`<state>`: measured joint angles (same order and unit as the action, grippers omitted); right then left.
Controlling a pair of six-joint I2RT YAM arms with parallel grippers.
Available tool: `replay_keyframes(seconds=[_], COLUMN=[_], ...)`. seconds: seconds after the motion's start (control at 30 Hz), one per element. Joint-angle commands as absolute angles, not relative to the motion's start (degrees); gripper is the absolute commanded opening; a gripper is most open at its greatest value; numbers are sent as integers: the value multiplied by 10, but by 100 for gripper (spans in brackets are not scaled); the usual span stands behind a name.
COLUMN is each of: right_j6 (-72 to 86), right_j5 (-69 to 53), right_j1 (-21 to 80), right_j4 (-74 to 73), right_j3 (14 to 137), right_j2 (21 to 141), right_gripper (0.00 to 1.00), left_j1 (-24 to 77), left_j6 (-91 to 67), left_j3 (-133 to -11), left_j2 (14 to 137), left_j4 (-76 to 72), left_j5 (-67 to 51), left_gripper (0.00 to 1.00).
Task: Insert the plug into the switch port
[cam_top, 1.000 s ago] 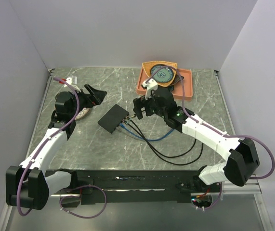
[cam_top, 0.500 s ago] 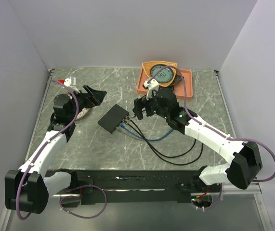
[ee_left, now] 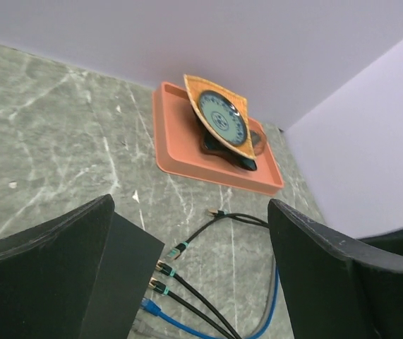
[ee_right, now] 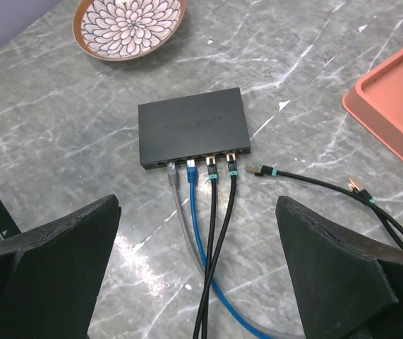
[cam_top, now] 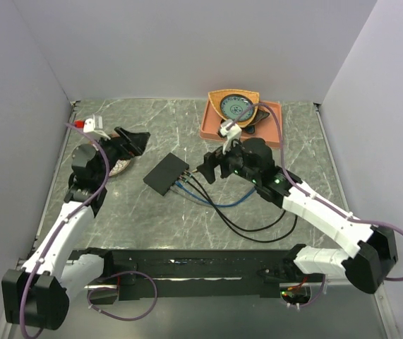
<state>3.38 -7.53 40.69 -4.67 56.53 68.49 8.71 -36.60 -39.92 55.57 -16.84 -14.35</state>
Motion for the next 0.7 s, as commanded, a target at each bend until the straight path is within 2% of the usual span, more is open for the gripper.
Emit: replay_keyframes(seconds=[0.0, 0.3, 0.47, 0.67], right_j6=[33, 35, 11, -33], right_j5=[-58, -25, -26, 54], right_j1=[408, 409, 409, 408], right_j4=[19, 27, 14, 11], right_j3=[509, 399, 353, 331], right_j2=[607, 479, 450, 434], right_gripper=[99, 99, 99, 99], left_j1=[85, 85, 85, 85], left_j6=[-358, -325, -301, -260], left_j3=[-367, -315, -306, -265], left_j2=[499, 381, 357, 359], left_j4=[-174, -135, -89, -143], left_j5=[-71, 53, 125, 149], left_gripper=[96, 96, 96, 96])
